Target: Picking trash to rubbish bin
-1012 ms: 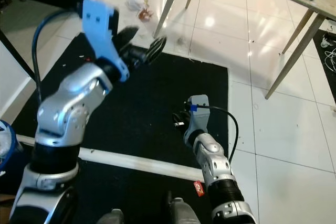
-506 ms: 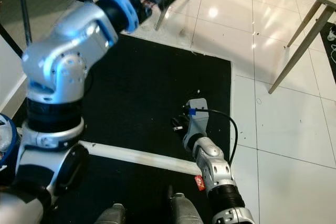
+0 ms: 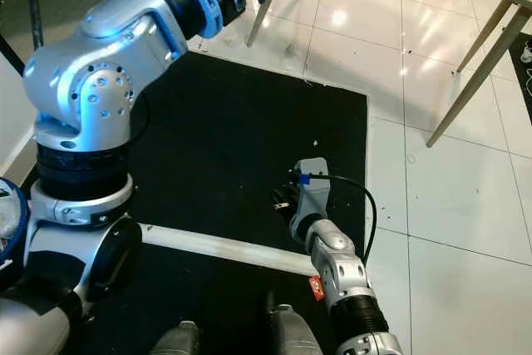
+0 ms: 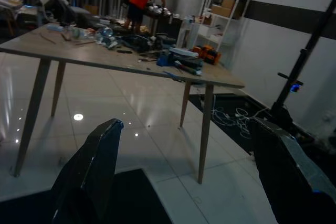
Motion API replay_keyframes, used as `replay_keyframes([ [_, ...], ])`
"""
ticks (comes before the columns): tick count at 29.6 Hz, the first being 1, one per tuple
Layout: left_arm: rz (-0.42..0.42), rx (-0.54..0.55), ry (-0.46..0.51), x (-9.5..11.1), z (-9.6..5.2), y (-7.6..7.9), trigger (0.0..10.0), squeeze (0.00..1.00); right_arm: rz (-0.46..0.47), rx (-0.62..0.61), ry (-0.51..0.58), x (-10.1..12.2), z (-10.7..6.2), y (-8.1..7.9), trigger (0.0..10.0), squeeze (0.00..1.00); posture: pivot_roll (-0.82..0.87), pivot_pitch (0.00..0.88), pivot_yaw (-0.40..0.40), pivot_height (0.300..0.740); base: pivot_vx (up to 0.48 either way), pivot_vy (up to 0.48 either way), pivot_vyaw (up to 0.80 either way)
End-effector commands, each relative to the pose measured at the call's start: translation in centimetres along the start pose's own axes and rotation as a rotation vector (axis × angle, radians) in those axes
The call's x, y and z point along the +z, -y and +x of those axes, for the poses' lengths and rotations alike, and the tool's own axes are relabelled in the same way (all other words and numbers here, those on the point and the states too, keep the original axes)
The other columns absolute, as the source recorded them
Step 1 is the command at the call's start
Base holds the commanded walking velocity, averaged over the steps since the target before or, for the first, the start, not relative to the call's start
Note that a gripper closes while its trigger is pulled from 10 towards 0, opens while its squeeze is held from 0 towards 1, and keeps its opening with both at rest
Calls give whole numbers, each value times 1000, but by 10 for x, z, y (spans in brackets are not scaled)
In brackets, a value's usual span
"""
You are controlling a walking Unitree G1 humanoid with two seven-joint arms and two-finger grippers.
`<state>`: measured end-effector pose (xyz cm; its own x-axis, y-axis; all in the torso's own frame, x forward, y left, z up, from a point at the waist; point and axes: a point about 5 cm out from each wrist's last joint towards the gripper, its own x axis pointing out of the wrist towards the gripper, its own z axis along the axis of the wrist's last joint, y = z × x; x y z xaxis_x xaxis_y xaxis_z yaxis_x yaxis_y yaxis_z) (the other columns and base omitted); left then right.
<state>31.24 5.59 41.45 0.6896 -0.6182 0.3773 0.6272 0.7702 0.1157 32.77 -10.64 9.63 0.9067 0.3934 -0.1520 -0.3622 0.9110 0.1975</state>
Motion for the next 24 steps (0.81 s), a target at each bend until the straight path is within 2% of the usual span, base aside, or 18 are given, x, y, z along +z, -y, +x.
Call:
replay_keyframes([
  [1, 23, -16, 40, 11, 3, 6, 10000, 0, 7, -21, -37, -10, -6, 5, 10000, 0, 120, 351, -131, 740, 0, 0, 0],
  [4, 37, -25, 38, 11, 0, 4, 10000, 0, 7, -20, -38, -11, -7, 5, 10000, 0, 118, 351, -133, 740, 0, 0, 0],
  [6, 11, -63, 18, 5, -6, 6, 10000, 0, 6, -20, -38, -10, -7, 4, 10000, 0, 114, 351, -128, 740, 0, 0, 0],
  [7, 24, -61, 0, 1, -7, 6, 10000, 0, 5, -20, -38, -10, -6, 4, 10000, 0, 114, 351, -128, 740, 0, 0, 0],
  [9, 56, -57, -17, -2, -6, 7, 10000, 0, 4, -20, -36, -9, -6, 4, 10000, 0, 116, 355, -123, 740, 0, 0, 0],
  [15, 37, -58, 17, 8, 0, 9, 10000, 0, 1, -20, -40, -11, -8, 5, 10000, 0, 112, 356, -131, 740, 0, 0, 0],
  [20, 39, -29, -7, -2, -6, -1, 10000, 0, -3, -19, -44, -11, -9, 5, 10000, 0, 108, 359, -128, 740, 0, 0, 0],
  [24, 55, -30, -17, -3, -4, 2, 10000, 0, -5, -18, -41, -10, -8, 4, 10000, 0, 110, 362, -126, 740, 0, 0, 0],
])
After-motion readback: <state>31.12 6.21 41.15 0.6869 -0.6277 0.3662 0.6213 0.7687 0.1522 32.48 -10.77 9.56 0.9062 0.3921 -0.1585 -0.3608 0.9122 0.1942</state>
